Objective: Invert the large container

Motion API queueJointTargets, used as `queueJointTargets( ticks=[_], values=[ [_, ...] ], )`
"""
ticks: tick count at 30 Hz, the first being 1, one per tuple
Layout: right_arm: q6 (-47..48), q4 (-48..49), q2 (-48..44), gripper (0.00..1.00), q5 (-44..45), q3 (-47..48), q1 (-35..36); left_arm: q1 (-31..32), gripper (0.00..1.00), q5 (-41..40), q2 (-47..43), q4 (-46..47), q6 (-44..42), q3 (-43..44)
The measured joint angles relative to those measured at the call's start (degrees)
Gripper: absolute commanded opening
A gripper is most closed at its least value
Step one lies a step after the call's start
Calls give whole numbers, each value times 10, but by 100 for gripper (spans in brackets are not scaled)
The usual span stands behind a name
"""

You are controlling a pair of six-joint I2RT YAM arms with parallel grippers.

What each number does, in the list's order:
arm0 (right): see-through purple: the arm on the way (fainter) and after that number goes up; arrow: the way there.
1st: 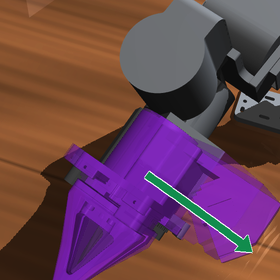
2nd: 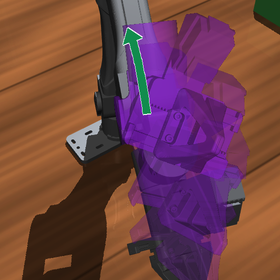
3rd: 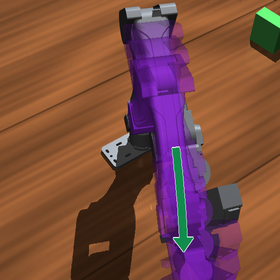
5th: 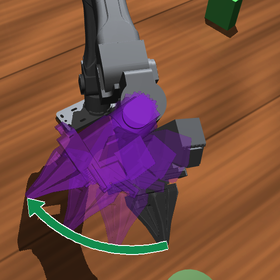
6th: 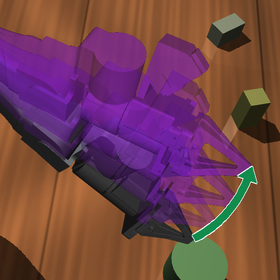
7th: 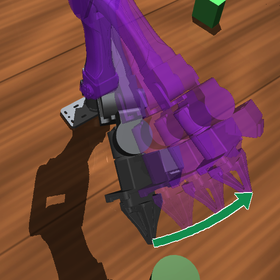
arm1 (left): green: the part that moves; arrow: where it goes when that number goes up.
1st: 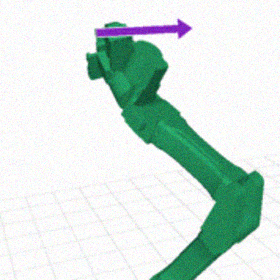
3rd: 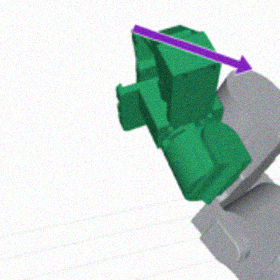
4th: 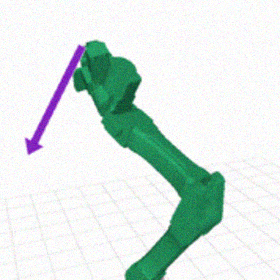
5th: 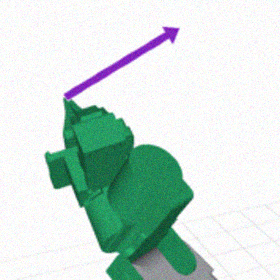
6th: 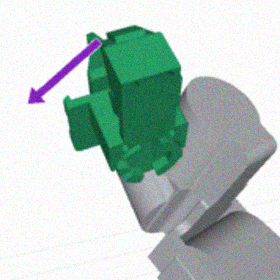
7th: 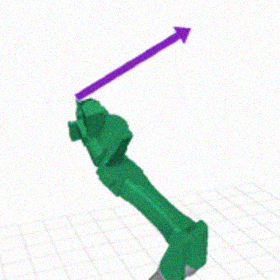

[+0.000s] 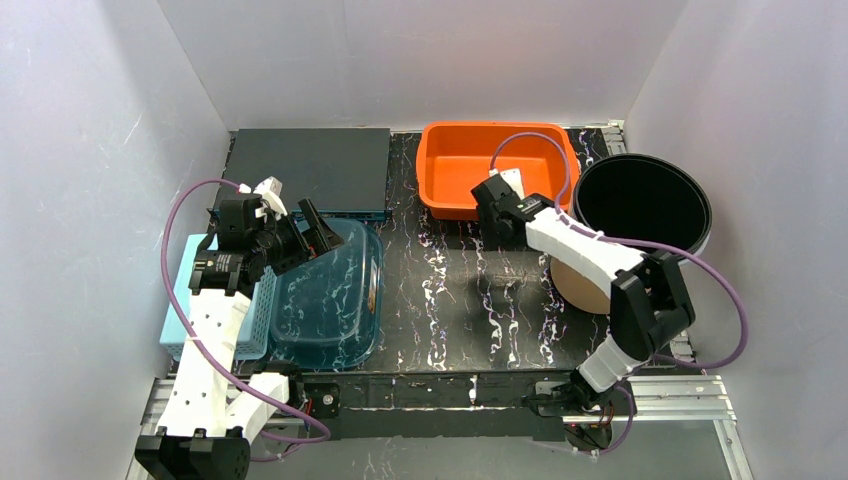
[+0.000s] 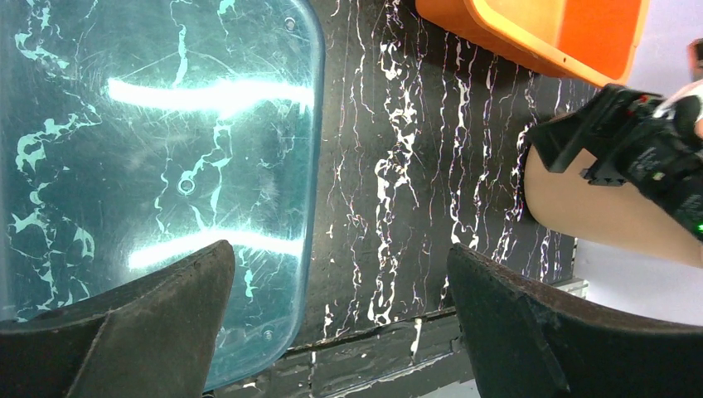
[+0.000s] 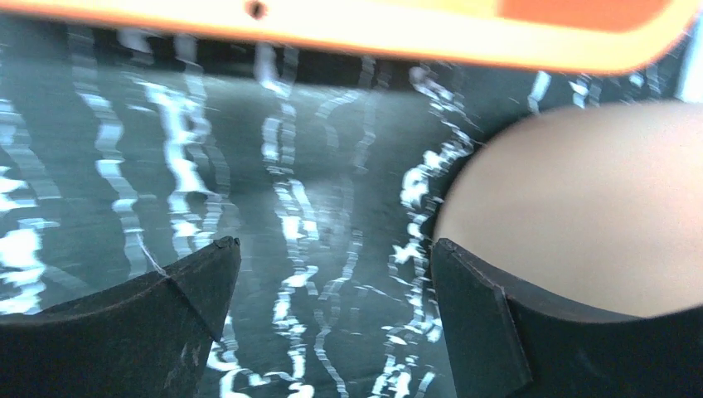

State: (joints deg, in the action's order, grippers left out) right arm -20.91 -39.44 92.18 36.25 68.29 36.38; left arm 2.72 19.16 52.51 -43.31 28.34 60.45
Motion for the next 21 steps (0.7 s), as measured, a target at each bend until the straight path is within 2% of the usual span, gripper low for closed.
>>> queueJointTargets(
  ticks=[6,11,21],
  values=[
    [4,75,-19,90,-120,51,8,0,98,3,0,0,3,0],
    [36,136,16,89,-182,103,29,0,98,8,0,0,5,0],
    [151,171,144,89,-200,173,60,0,98,13,0,0,8,0]
  ],
)
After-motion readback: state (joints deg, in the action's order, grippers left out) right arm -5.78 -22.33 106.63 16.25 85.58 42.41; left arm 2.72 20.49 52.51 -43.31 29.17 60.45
